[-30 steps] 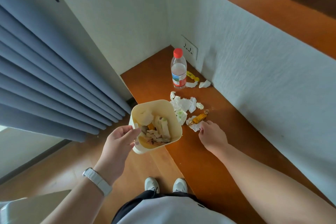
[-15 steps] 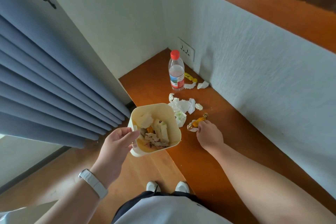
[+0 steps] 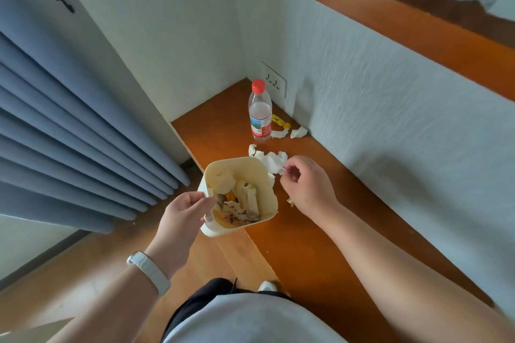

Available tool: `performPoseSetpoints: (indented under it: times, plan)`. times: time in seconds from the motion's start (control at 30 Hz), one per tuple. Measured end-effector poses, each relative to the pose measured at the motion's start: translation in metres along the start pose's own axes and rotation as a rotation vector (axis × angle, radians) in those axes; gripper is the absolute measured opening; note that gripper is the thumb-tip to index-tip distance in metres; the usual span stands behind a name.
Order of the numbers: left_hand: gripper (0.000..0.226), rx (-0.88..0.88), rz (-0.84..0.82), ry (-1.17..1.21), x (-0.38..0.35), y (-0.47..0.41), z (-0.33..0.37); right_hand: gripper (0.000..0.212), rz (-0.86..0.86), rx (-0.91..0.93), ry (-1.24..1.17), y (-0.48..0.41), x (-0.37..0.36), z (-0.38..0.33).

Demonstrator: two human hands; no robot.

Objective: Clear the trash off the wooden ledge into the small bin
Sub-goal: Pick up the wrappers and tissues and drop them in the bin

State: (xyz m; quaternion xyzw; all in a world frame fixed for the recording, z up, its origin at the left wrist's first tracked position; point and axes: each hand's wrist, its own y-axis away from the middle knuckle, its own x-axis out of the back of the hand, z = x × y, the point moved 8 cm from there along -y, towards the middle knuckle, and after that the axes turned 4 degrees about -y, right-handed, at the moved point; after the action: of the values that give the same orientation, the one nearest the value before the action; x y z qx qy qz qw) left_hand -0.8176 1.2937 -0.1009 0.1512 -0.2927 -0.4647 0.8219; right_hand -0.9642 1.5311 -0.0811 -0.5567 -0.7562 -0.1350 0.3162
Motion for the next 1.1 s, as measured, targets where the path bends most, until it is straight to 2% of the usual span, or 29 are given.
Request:
performPoseSetpoints:
  times: [0.1,0.2,0.3,0.47,0.6,0.83,1.0,1.1]
  plan:
    - [0.019,-0.01,-0.018,-0.013,0.001,0.002,0.002,0.005,0.013,0.126,-0.011,0.0,0.002,-0.037]
    - [0.019,-0.019,-0.036,-0.019,0.005,0.002,0.004,0.003,-0.09,0.206,0.015,0.0,-0.015,-0.061]
    - [0.02,-0.038,-0.055,-0.018,0.009,-0.001,0.01,0.004,-0.225,0.196,0.065,-0.005,-0.037,-0.068]
    - [0.02,-0.031,-0.076,0.0,0.015,-0.012,0.014,0.018,-0.213,0.162,0.001,-0.018,-0.041,-0.068]
    - [0.02,-0.019,-0.076,0.003,0.019,-0.025,0.016,0.02,-0.16,-0.013,0.001,-0.032,-0.029,-0.034]
    - [0.019,-0.02,-0.061,0.038,0.023,-0.047,0.024,0.028,-0.277,-0.336,0.209,-0.03,-0.047,0.068]
    - [0.02,0.002,-0.06,0.052,0.024,-0.051,0.023,0.057,-0.49,-0.368,0.381,-0.009,-0.074,0.116]
    - [0.021,0.015,-0.051,0.063,0.026,-0.051,0.02,0.062,-0.522,-0.318,0.492,-0.007,-0.082,0.123]
